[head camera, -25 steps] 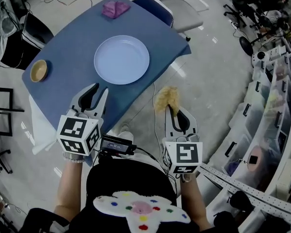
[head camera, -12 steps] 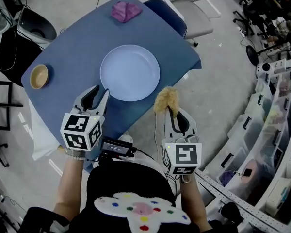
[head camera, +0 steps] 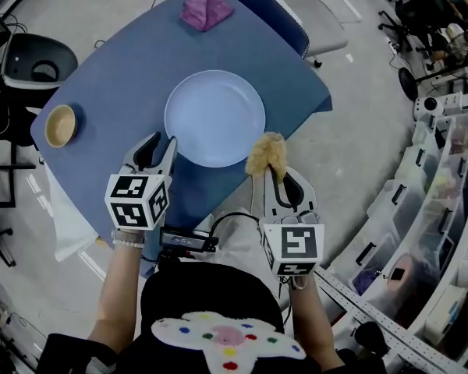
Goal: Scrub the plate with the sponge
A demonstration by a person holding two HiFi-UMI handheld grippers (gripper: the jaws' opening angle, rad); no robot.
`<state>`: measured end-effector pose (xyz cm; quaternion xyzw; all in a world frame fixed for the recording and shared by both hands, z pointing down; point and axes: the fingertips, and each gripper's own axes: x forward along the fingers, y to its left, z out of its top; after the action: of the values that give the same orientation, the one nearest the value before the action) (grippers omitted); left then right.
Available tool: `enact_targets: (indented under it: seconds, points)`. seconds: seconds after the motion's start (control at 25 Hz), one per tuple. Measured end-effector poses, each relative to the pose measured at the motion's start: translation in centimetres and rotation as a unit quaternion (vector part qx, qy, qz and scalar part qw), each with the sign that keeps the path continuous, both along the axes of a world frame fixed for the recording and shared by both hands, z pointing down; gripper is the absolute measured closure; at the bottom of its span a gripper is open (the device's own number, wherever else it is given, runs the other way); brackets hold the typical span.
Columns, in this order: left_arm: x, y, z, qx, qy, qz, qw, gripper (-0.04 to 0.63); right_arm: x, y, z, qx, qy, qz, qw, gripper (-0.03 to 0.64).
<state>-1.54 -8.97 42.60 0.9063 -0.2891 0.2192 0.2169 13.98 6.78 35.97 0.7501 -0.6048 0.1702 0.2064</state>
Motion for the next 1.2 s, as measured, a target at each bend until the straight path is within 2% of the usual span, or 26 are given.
enact_targets:
  seconds: [0.2,0.52,0.84,1.04,1.2]
  points:
    - [-0.1,0.7,1.6,-0.021,-0.002,-0.019,0.9996,0.463,0.0,0.4,0.7,-0.008,-0.001,-0.014,1.000,0.574]
    - [0.1,-1.2,5.2,-0.057,-0.014,-0.048,0.9971,0.463,1.2,-2.9,2.4,-0.027,0.003,-0.038,0.999,0.574]
    - [0.4,-1.1,6.6,-0.071,-0.027,-0.072,0.9945,0.463,2.5,-4.7,4.1,-0.048,0.004,-0.067,0.997,0.574]
    - [0.7,-0.6,6.2,-0.069,-0.028,-0.086,0.9935,0.512,2.6,-5.8,5.3,-0.068,0.004,-0.093,0.993,0.574]
    - [0.7,-0.9,6.0,-0.071,-0.028,-0.098,0.9922,0.512,2.7,-7.7,6.3,-0.086,0.005,-0.115,0.990,0.574]
